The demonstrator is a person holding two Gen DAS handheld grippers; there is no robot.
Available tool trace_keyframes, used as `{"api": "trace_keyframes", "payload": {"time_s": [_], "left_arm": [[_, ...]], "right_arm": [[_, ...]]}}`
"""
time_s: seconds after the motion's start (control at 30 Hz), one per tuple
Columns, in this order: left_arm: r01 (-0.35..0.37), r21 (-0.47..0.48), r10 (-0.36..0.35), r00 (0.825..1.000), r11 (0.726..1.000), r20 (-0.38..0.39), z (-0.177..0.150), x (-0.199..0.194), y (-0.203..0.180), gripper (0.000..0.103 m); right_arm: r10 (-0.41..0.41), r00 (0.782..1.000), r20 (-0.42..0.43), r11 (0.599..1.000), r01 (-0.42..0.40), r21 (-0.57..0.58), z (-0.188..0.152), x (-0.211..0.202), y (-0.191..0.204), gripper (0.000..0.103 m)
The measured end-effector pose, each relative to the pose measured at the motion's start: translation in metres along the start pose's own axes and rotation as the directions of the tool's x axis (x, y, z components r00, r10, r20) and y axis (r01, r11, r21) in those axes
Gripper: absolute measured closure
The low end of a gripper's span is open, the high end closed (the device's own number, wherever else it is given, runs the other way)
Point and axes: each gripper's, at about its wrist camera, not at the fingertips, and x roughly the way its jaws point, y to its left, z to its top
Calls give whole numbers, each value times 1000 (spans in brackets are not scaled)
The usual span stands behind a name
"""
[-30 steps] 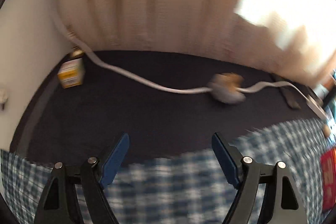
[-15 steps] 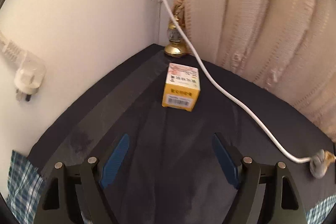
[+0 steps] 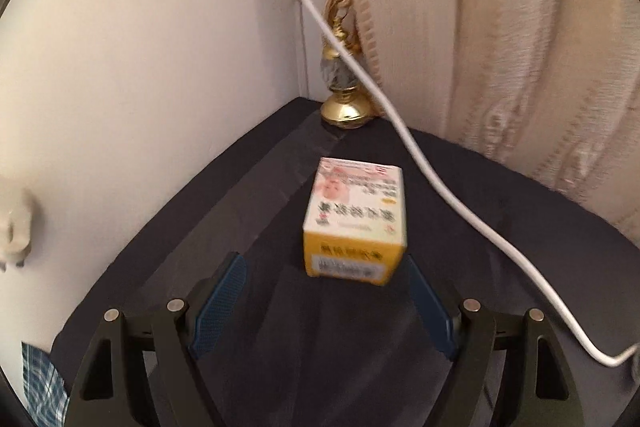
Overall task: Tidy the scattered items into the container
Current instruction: 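Lower the left tool around the yellow medicine box and close it, then grasp the grey sock with tan toe with the right tool while the left tool holds the box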
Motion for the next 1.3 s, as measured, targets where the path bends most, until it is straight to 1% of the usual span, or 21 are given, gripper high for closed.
{"api": "trace_keyframes", "payload": {"time_s": [0.17, 0.2, 0.23, 0.27, 0.33, 0.4, 0.47, 0.5, 0.53, 0.57, 0.6, 0.63, 0.77, 0.9, 0.97, 1.0, 1.03, 1.2, 1.23, 1.27, 1.3], "left_arm": [[49, -37, -51, 997, 998, -54, 3, 13, 5, 22], [57, -40, -59, 996, 998, -59, 2, 13, 6, 29], [62, -39, -63, 997, 997, -50, 2, 11, 6, 40], [71, -36, -72, 996, 997, -46, 1, 10, 5, 43], [82, -34, -83, 996, 996, -39, 0, 8, 5, 55], [91, -39, -92, 995, 995, -34, -1, 5, 6, 56], [100, -42, -101, 995, 994, -22, -4, 0, 7, 56], [92, -21, -92, 996, 996, -11, -5, -4, 5, 56], [80, 13, -80, 997, 997, 4, -7, -10, 1, 56], [80, 30, -80, 997, 996, 15, -8, -16, -2, 56], [101, 40, -102, 994, 994, 23, -8, -24, -5, 56], [126, 49, -128, 991, 991, 33, -8, -34, -8, 56], [188, 98, -197, 975, 977, 100, -6, -77, -25, 56], [279, 131, -295, 947, 951, 124, -8, -110, -40, 56], [326, 151, -345, 930, 933, 125, -11, -125, -49, 56], [337, 162, -358, 925, 928, 127, -13, -130, -53, 56], [345, 177, -370, 920, 922, 131, -16, -136, -58, 56], [385, 250, -424, 897, 888, 125, -31, -158, -82, 56], [392, 264, -432, 894, 882, 118, -34, -161, -87, 56], [397, 277, -440, 891, 875, 113, -38, -163, -92, 56], [397, 287, -442, 890, 872, 111, -41, -165, -96, 56]], "right_arm": [[10, 1000, -15, 1000, -10, -11, 11, 15, 10, 22], [16, 1000, -17, 1000, -17, -14, 14, 18, 13, 22], [23, 1000, -18, 1000, -23, -22, 17, 22, 18, 22], [28, 999, -18, 999, -28, -32, 19, 25, 23, 22], [35, 999, -15, 997, -35, -62, 22, 30, 34, 22], [39, 999, -7, 995, -40, -93, 25, 34, 45, 23], [43, 999, -4, 992, -43, -118, 27, 39, 53, 31], [49, 999, -9, 992, -50, -119, 29, 43, 56, 37], [59, 998, -15, 991, -61, -117, 32, 47, 60, 39], [69, 997, -21, 991, -71, -114, 36, 51, 63, 40], [79, 997, -26, 990, -82, -112, 39, 56, 66, 40], [90, 996, -29, 990, -93, -110, 44, 60, 70, 40], [134, 990, -37, 984, -137, -115, 66, 81, 89, 40], [146, 989, -30, 981, -148, -128, 90, 106, 107, 39], [151, 988, -41, 978, -155, -138, 100, 122, 115, 33], [151, 987, -53, 978, -157, -139, 104, 130, 118, 29], [154, 986, -67, 978, -162, -135, 107, 139, 121, 29], [170, 976, -134, 978, -184, -102, 114, 172, 127, 29], [163, 975, -153, 978, -180, -104, 114, 177, 128, 35], [165, 971, -170, 978, -184, -102, 112, 181, 126, 46], [179, 967, -182, 976, -198, -93, 111, 182, 124, 65]]}}
